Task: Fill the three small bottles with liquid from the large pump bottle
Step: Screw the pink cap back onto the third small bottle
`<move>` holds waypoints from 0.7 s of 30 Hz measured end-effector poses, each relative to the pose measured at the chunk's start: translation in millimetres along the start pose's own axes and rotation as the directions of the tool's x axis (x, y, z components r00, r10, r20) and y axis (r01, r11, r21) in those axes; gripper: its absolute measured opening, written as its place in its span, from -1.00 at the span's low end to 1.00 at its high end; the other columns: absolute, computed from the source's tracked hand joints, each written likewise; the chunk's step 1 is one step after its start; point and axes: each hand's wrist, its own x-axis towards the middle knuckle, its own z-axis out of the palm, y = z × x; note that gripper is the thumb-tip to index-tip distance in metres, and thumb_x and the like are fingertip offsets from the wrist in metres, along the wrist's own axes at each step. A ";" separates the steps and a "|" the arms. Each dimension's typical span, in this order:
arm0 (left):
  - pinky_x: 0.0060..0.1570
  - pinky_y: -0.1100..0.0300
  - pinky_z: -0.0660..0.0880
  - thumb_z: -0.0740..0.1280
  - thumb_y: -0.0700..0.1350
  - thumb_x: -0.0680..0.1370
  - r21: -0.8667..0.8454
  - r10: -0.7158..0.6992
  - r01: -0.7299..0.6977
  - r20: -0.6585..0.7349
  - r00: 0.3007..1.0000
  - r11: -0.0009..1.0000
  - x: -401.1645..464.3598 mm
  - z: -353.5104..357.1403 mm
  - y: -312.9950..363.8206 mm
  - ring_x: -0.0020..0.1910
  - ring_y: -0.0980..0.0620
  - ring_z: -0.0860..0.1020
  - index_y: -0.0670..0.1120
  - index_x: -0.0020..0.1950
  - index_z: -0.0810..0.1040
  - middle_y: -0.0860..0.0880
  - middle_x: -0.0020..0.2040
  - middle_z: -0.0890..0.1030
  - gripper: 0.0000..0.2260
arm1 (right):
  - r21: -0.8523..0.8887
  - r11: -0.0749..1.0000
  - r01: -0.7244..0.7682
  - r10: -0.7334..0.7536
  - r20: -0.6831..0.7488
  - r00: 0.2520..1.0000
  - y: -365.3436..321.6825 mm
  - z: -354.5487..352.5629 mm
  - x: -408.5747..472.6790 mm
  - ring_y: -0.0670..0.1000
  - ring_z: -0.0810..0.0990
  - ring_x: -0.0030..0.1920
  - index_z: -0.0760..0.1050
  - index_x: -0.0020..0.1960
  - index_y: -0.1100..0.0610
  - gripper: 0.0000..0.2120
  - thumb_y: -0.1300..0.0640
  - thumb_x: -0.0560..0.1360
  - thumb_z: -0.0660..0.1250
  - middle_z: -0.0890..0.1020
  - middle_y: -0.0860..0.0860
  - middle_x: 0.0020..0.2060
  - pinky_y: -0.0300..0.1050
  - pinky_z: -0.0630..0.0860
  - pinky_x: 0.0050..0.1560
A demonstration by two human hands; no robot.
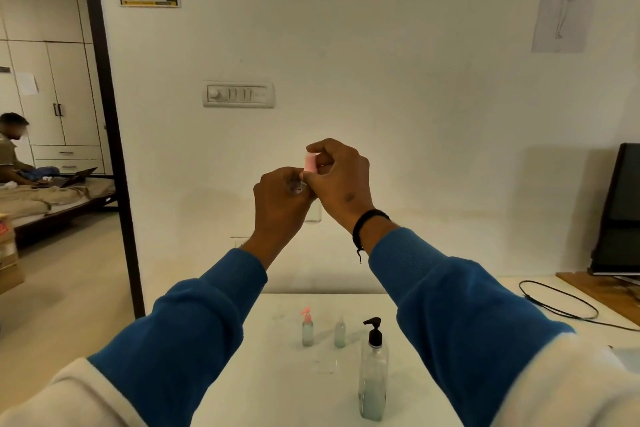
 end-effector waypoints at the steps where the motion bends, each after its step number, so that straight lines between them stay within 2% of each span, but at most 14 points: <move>1: -0.28 0.55 0.39 0.52 -0.04 0.48 -0.001 0.004 -0.004 -0.007 1.000 1.000 -0.1 0.0 -1.7 -0.30 0.17 0.57 -0.15 0.00 0.71 0.02 -0.22 0.66 -0.79 | 0.009 1.000 0.000 0.000 -0.003 1.000 1.0 0.9 -0.9 -0.02 0.67 -0.05 0.59 0.24 0.11 -0.61 0.28 0.45 0.54 0.66 -0.01 -0.07 -0.29 0.59 -0.01; 5: -0.20 0.43 0.46 0.53 -0.06 0.46 -0.012 0.012 -0.012 -0.010 1.000 1.000 -6.3 1.0 -9.7 -0.20 0.13 0.62 -0.13 0.03 0.70 0.02 -0.16 0.68 -0.80 | 0.019 0.999 -0.040 0.040 -0.014 0.999 9.2 8.9 -7.1 -0.07 0.66 -0.11 0.56 0.27 0.10 -0.62 0.21 0.47 0.51 0.67 -0.04 -0.14 -0.42 0.51 -0.13; 8: -0.21 0.46 0.48 0.53 -0.10 0.47 0.007 -0.012 0.012 -0.003 1.000 1.000 -15.2 4.1 -25.9 -0.21 0.19 0.62 -0.10 0.02 0.70 0.04 -0.15 0.69 -0.83 | -0.013 0.994 -0.106 0.106 -0.009 0.994 22.2 20.0 -18.7 -0.15 0.60 -0.20 0.60 0.14 0.11 -0.78 0.12 0.51 0.48 0.64 -0.07 -0.16 -0.52 0.40 -0.29; 10: -0.22 0.49 0.46 0.51 -0.12 0.49 0.039 -0.035 0.035 0.012 0.999 0.999 -24.5 7.0 -38.7 -0.22 0.20 0.60 -0.11 0.04 0.70 0.03 -0.13 0.70 -0.84 | -0.015 0.988 -0.154 0.154 -0.007 0.988 34.7 31.3 -30.1 -0.19 0.56 -0.23 0.62 0.03 0.13 -0.86 0.08 0.54 0.45 0.63 -0.08 -0.19 -0.51 0.38 -0.35; 12: -0.23 0.51 0.46 0.49 -0.18 0.50 0.041 -0.059 0.058 0.029 0.998 0.998 -36.1 8.8 -49.8 -0.23 0.22 0.59 -0.13 0.05 0.69 0.02 -0.13 0.70 -0.85 | 0.003 0.981 -0.195 0.195 -0.009 0.981 47.6 42.4 -42.5 -0.16 0.57 -0.24 0.62 -0.04 0.14 -0.83 0.02 0.57 0.42 0.65 -0.04 -0.20 -0.50 0.39 -0.36; 15: -0.24 0.55 0.41 0.47 -0.22 0.49 0.043 -0.132 0.131 0.032 0.991 0.991 -52.5 14.1 -71.2 -0.27 0.30 0.54 -0.13 0.03 0.69 0.10 -0.21 0.62 -0.87 | 0.013 0.963 -0.270 0.270 0.024 0.963 69.7 62.5 -59.3 -0.09 0.62 -0.19 0.62 -0.05 0.13 -0.79 -0.03 0.56 0.42 0.67 -0.04 -0.20 -0.46 0.41 -0.31; 17: -0.24 0.55 0.41 0.48 -0.22 0.49 0.041 -0.166 0.165 0.035 0.985 0.985 -62.1 18.3 -88.2 -0.27 0.30 0.54 -0.13 0.04 0.69 0.09 -0.20 0.63 -0.86 | 0.011 0.945 -0.328 0.327 0.057 0.943 85.5 74.2 -70.7 -0.09 0.63 -0.16 0.62 -0.03 0.09 -0.81 -0.04 0.52 0.46 0.67 -0.08 -0.19 -0.33 0.48 -0.23; 21: -0.22 0.51 0.45 0.50 -0.27 0.46 0.014 -0.223 0.223 0.086 0.971 0.975 -85.8 31.5 -130.9 -0.20 0.27 0.60 -0.14 0.05 0.68 0.04 -0.14 0.69 -0.82 | 0.020 0.907 -0.420 0.415 0.112 0.903 124.6 98.4 -99.3 -0.23 0.59 -0.22 0.62 0.05 0.05 -0.82 -0.02 0.53 0.46 0.64 -0.15 -0.19 -0.49 0.38 -0.32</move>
